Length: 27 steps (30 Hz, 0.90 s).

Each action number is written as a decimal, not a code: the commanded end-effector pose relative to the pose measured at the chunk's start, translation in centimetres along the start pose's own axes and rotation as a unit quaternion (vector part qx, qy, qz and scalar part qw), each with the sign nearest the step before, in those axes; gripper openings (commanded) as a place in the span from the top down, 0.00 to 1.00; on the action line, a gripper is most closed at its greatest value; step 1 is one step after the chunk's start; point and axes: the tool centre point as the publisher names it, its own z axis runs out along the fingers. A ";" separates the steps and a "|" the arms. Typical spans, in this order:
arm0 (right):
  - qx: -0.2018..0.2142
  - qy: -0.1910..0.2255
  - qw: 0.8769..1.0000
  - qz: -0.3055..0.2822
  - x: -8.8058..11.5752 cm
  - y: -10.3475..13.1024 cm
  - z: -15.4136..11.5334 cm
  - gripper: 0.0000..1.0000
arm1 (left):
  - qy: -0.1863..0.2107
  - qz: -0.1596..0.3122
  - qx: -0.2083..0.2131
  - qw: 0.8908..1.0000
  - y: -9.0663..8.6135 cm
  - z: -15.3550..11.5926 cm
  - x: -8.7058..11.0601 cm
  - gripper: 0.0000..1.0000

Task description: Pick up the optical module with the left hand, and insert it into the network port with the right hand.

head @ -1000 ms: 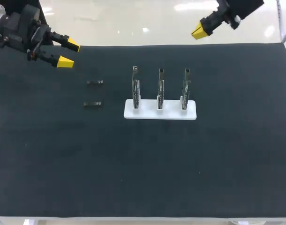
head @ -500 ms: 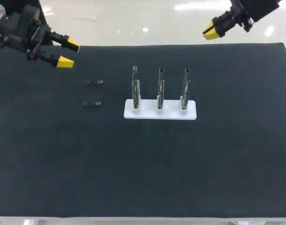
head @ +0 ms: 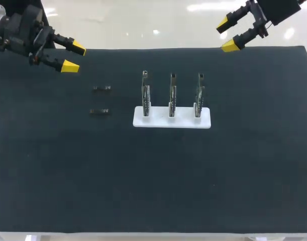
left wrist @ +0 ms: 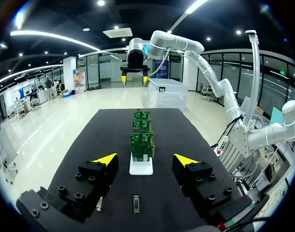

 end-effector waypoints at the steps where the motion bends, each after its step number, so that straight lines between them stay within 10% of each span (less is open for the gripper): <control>1: 0.001 -0.001 1.000 0.000 0.0 0.1 0.0 0.00 | 0.002 -0.001 0.000 1.000 0.1 0.0 0.0 0.00; 8: 0.001 -0.001 1.000 0.000 0.0 0.1 0.0 0.00 | 0.002 -0.001 0.000 1.000 0.1 0.0 0.0 0.00; 12: 0.001 -0.001 1.000 0.000 0.0 0.1 0.0 0.00 | 0.087 -0.008 -0.042 0.995 0.6 0.0 1.4 0.00; 18: 0.001 -0.001 1.000 0.000 0.0 0.1 0.0 0.00 | 0.242 -0.075 -0.088 0.963 1.6 0.1 3.6 0.00; 27: 0.001 -0.001 1.000 0.000 0.0 0.1 0.0 0.00 | 0.371 -0.111 -0.083 0.918 2.3 0.6 6.2 0.00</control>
